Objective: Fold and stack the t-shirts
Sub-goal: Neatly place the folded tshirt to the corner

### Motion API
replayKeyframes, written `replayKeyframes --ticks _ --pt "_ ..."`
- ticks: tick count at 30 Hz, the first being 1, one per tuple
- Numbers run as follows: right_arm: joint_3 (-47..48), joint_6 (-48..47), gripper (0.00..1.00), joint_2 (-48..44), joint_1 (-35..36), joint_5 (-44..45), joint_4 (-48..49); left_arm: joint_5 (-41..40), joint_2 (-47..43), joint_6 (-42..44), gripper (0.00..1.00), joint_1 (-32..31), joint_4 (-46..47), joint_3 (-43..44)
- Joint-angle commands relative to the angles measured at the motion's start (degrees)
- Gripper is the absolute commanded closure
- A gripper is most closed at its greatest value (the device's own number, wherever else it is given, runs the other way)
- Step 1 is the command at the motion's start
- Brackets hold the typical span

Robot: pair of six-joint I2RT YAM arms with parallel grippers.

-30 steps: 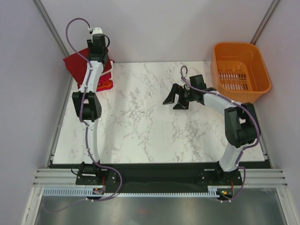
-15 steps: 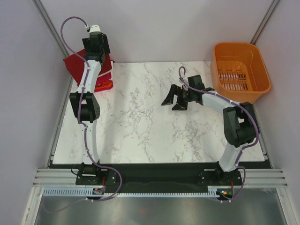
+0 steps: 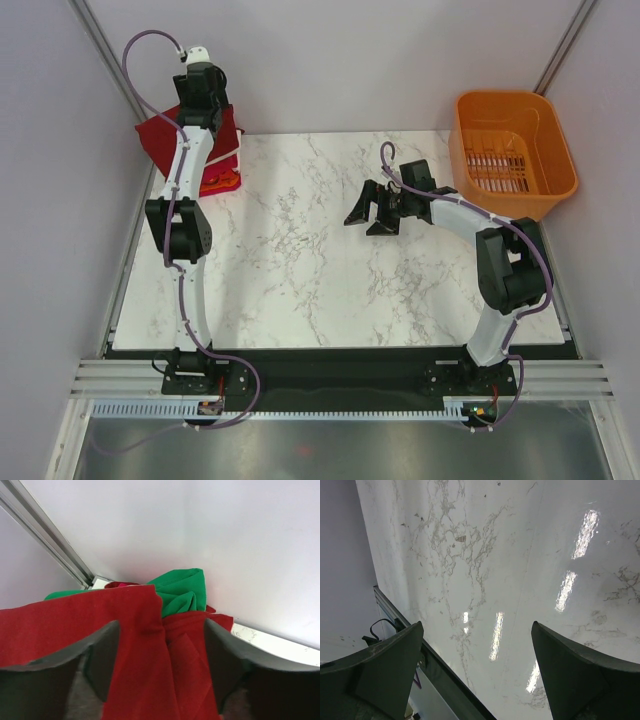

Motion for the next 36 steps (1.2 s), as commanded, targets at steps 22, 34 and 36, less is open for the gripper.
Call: replayKeyframes --ticks 22,34,36 --pt "2.6 -1.0 0.02 1.4 0.5 0.6 0.4 -1.7 4.5 -0.3 0.58 1.5 1.6 2.1" --pt "2.7 -1.1 0.02 1.9 0.9 0.7 0.4 -1.6 1.1 0.5 0.84 1.4 1.6 3.8" --pt "2.7 -1.1 0.02 1.8 0.9 0.6 0.4 0.0 0.1 1.0 0.84 1.4 1.8 4.0"
